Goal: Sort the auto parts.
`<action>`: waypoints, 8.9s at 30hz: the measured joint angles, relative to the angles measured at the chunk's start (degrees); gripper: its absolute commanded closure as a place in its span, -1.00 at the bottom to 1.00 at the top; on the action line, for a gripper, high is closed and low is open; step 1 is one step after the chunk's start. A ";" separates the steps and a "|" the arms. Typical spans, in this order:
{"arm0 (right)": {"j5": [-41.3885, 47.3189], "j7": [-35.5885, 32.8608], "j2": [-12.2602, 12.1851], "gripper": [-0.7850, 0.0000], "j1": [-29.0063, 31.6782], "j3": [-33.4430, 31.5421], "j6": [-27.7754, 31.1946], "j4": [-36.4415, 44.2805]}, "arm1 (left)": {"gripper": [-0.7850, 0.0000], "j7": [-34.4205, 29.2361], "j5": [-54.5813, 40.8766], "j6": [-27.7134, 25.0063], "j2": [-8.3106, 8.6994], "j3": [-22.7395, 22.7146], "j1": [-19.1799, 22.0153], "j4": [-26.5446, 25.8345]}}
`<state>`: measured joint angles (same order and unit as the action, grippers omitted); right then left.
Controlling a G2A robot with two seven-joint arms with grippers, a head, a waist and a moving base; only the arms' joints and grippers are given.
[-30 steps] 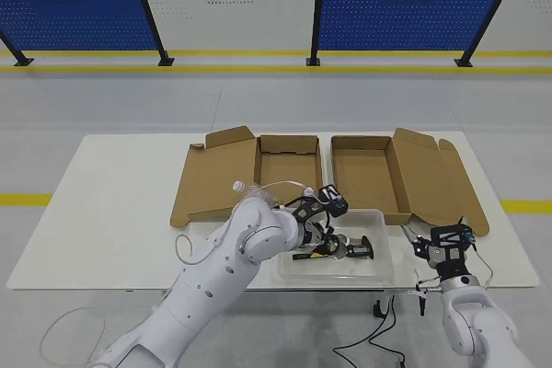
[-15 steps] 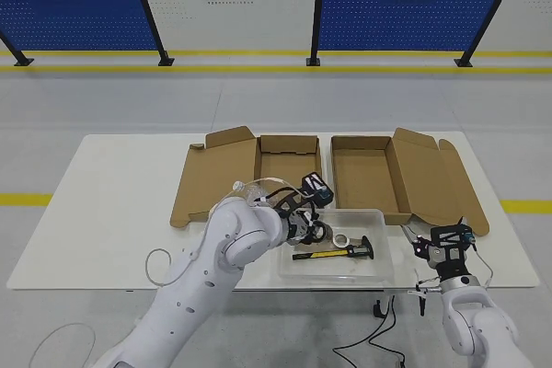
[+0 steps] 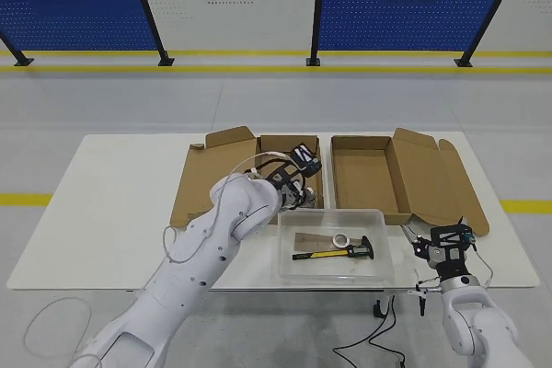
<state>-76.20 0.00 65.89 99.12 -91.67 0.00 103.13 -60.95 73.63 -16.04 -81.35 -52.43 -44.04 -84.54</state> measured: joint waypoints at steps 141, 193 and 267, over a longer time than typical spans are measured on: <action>11.03 -43.97 -0.27 -1.00 -20.14 13.75 23.42 -1.77 | -1.00 26.15 16.65 16.69 1.07 -26.19 -46.71 -38.40; 4.91 -64.43 1.38 0.18 -46.76 34.92 29.48 -25.11 | -1.00 26.15 16.65 16.69 1.07 -26.19 -46.71 -38.40; 32.86 -48.66 -1.91 1.00 -42.26 16.78 24.99 -17.94 | -1.00 26.15 16.65 16.69 1.07 -26.19 -46.71 -38.40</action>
<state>-43.35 -48.66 63.98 56.86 -74.90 24.99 85.19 -34.80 90.29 0.65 -80.28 -78.62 -90.75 -122.95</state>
